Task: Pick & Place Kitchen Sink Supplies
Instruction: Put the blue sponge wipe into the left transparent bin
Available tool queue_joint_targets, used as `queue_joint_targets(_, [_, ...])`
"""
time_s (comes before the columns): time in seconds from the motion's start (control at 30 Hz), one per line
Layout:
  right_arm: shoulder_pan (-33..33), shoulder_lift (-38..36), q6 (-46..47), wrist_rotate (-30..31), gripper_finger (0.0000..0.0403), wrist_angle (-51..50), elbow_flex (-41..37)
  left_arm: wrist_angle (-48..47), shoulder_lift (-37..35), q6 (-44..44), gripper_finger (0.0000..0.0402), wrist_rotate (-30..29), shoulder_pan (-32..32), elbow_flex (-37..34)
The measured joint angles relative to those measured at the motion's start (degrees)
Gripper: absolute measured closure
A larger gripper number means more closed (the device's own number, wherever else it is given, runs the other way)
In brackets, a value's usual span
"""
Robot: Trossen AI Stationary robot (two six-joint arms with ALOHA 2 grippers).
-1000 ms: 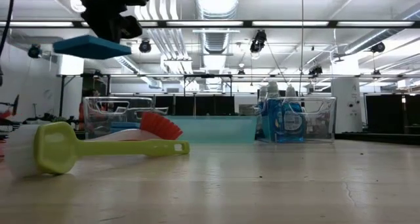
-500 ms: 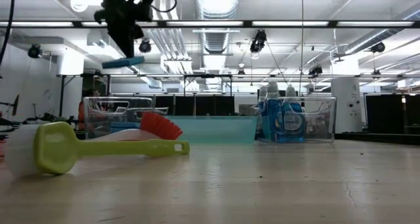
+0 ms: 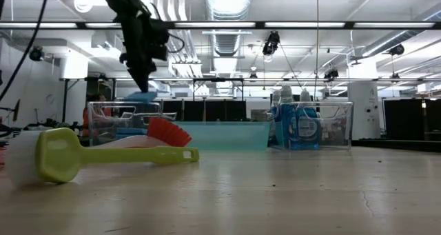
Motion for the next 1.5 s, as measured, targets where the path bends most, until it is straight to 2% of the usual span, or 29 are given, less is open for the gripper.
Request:
queue_joint_targets(0.33, [0.0, 0.0, -0.6, 0.0, 0.0394, -0.1, 0.0, 1.7, 7.2, -0.1, 0.0401, 3.2, 2.9, 0.5])
queue_joint_targets(0.73, [0.0, 0.0, -3.5, 0.1, 0.0394, 0.0, -0.1, 1.7, 8.1, 2.7, 0.0401, 5.1, 5.4, 0.5])
queue_joint_targets(0.93, [0.0, 0.0, -3.7, 0.1, 0.0394, -0.1, -0.1, 3.0, 8.1, 4.0, 0.0401, 9.6, 5.9, -0.8])
queue_joint_targets(1.5, [0.0, 0.0, -3.5, 0.2, 0.0394, -0.1, -0.1, 6.0, 8.1, 7.6, 0.0401, 5.2, 7.0, -4.6])
